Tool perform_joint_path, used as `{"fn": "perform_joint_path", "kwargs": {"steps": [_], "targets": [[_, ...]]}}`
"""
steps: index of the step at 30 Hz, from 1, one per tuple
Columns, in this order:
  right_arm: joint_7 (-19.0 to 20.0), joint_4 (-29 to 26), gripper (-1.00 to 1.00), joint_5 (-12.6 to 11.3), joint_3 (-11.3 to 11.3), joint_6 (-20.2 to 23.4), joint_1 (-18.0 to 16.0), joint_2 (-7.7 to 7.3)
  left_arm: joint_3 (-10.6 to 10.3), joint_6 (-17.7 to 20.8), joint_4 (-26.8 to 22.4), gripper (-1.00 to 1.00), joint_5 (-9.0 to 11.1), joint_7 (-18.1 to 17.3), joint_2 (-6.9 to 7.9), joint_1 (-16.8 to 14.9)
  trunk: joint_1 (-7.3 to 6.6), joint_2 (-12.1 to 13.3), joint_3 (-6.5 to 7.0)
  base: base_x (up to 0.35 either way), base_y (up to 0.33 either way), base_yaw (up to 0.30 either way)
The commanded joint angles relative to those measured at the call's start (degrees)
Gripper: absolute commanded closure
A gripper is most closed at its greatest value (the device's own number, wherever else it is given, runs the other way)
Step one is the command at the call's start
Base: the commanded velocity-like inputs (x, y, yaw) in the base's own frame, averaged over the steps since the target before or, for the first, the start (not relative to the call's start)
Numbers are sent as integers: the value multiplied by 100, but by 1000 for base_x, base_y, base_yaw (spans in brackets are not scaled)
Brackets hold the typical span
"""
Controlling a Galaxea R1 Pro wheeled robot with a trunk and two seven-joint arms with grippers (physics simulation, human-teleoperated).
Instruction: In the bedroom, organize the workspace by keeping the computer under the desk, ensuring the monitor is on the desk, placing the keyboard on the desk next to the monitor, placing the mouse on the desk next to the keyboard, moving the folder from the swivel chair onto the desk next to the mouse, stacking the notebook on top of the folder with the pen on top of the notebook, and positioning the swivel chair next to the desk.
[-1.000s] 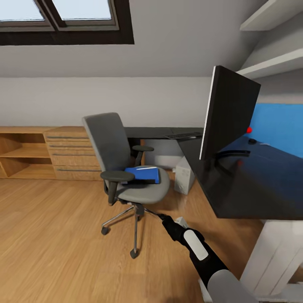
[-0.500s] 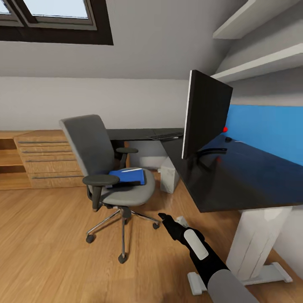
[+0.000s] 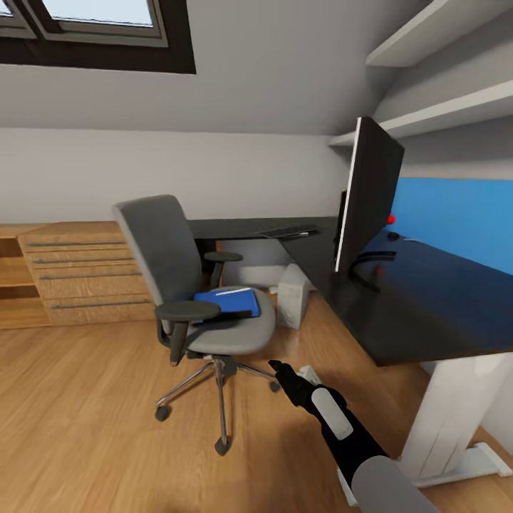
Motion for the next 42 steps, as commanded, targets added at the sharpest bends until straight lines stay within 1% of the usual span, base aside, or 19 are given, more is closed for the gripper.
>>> {"fn": "perform_joint_path", "kwargs": {"steps": [1, 3, 11, 18, 24, 25, 26, 30, 42], "targets": [[-53, -11, -100, -58, 11, 11, -3, -4, -67, 17, -9, -100, 44, 42, 0, 0, 1, -3, -10, 147, 275, -78], [-55, -11, -100, -63, 8, 27, -3, -7, -124, 15, -9, -100, 33, 42, 2, 0, 1, -3, -22, 139, 234, -89], [-62, 0, -100, -61, -15, 47, -3, -21, -207, 14, -9, -100, 21, 43, 9, 0, 1, -3, -81, 71, 112, -103], [-75, 50, -100, -56, -148, 18, -13, -24, -212, 18, -9, -100, 24, 37, 13, 0, 1, -3, -140, 14, 21, -108], [-78, 63, -100, -55, -365, 3, -26, -30, -195, 21, -9, -100, 50, 22, 17, 0, 1, -3, -192, 4, 6, -106], [-78, 63, -100, -55, -365, 3, -26, -30, -195, 21, -9, -100, 50, 22, 17, 0, 1, -3, -201, 2, 3, -106], [-77, 65, -100, -54, -425, 1, -33, -28, -187, 21, -9, -100, 55, 17, 19, 0, 1, -3, -209, 1, 2, -106], [-70, 67, -100, -54, -500, -4, -65, -30, -183, 19, -9, -100, 51, 15, 14, 0, 1, -3, -244, 1, 1, -106], [-4, 16, -100, -54, -557, -7, -176, -35, -224, 6, -15, -100, 26, 40, 12, 0, 1, -3, -351, 0, 0, -88]]}}
